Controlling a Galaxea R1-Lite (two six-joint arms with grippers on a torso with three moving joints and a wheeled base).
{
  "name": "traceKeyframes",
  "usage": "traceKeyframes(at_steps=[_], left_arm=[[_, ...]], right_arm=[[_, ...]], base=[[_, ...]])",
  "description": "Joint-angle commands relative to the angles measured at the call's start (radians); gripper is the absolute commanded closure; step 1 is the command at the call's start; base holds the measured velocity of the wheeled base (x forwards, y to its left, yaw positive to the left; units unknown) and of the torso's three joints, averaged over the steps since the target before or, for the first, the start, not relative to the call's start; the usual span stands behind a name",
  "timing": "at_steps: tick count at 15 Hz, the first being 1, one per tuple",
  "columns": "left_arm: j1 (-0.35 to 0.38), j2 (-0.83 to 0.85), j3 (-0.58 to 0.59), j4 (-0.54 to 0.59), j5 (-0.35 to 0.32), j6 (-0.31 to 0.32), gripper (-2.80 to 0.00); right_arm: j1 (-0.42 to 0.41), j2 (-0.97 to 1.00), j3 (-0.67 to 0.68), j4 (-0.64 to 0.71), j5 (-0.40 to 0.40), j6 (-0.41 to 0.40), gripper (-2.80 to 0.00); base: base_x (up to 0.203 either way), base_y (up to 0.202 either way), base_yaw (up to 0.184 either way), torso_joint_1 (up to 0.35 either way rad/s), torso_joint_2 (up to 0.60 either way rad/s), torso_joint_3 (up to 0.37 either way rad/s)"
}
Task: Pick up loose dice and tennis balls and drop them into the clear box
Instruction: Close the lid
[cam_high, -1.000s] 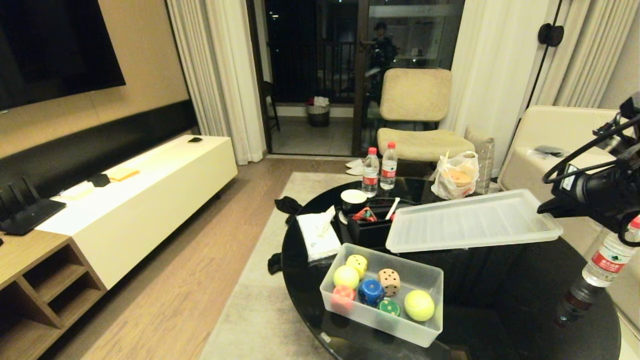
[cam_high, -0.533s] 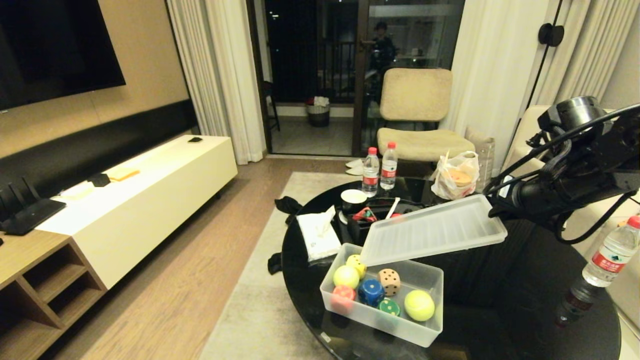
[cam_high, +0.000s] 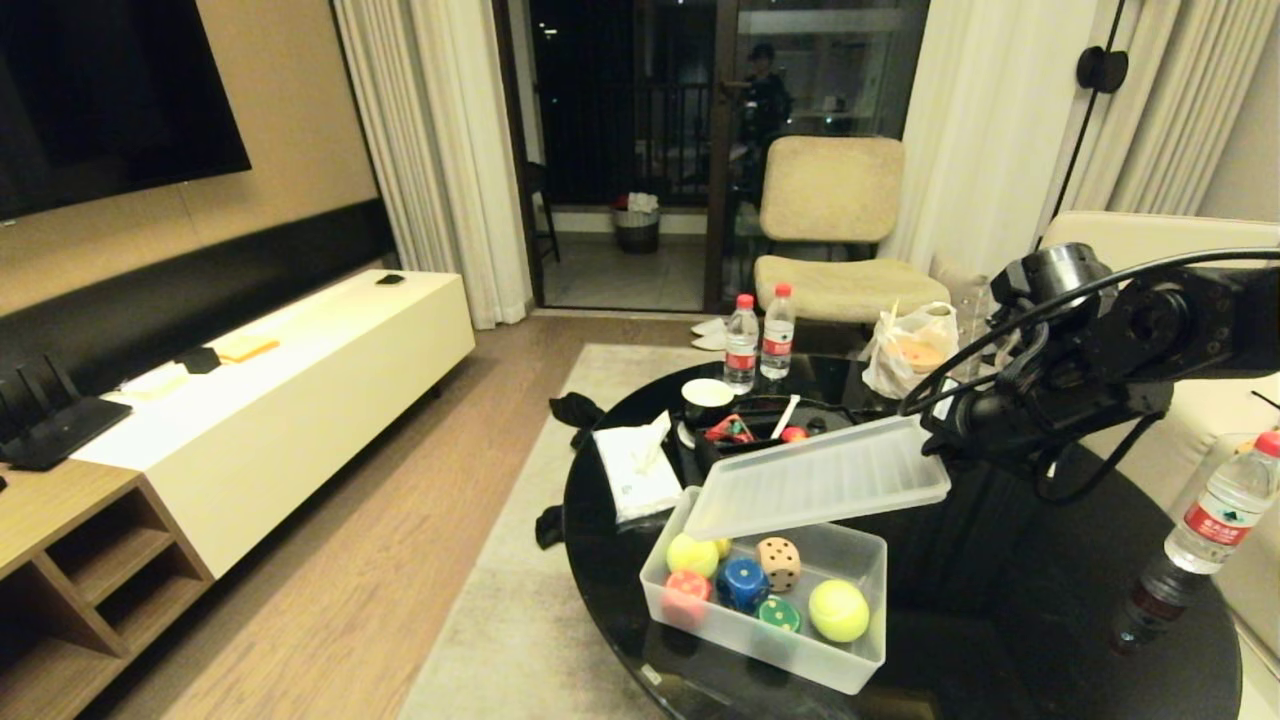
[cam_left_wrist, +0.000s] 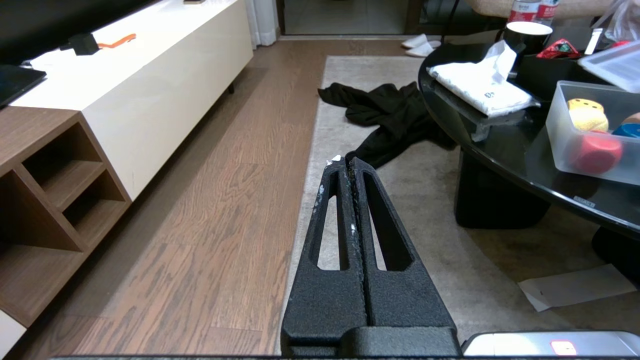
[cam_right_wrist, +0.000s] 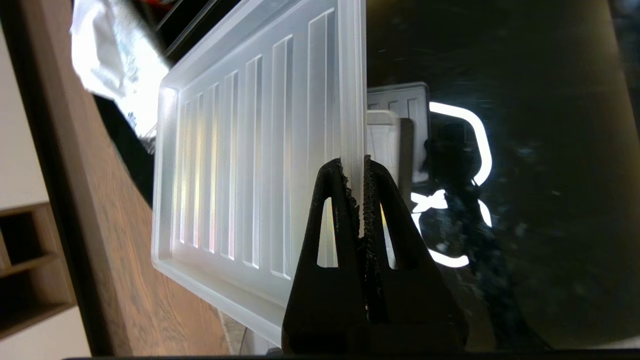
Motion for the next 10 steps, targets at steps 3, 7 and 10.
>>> traceKeyframes(at_steps=[3, 7, 10], left_arm=[[0.000, 0.000, 0.000, 0.000, 0.000, -0.001, 0.00], [0.000, 0.000, 0.000, 0.000, 0.000, -0.001, 0.00], [0.000, 0.000, 0.000, 0.000, 0.000, -0.001, 0.00]], right_arm=[[0.079, -0.014, 0.071, -0.042, -0.040, 0.024, 0.00], [0.085, -0.050, 0.152, -0.095, -0.051, 0.025, 0.00], [0.098, -0.080, 0.239, -0.187, -0.077, 0.029, 0.00]], base=[[0.000, 0.000, 0.000, 0.000, 0.00, 0.000], [0.000, 0.000, 0.000, 0.000, 0.00, 0.000], [0.000, 0.000, 0.000, 0.000, 0.00, 0.000]])
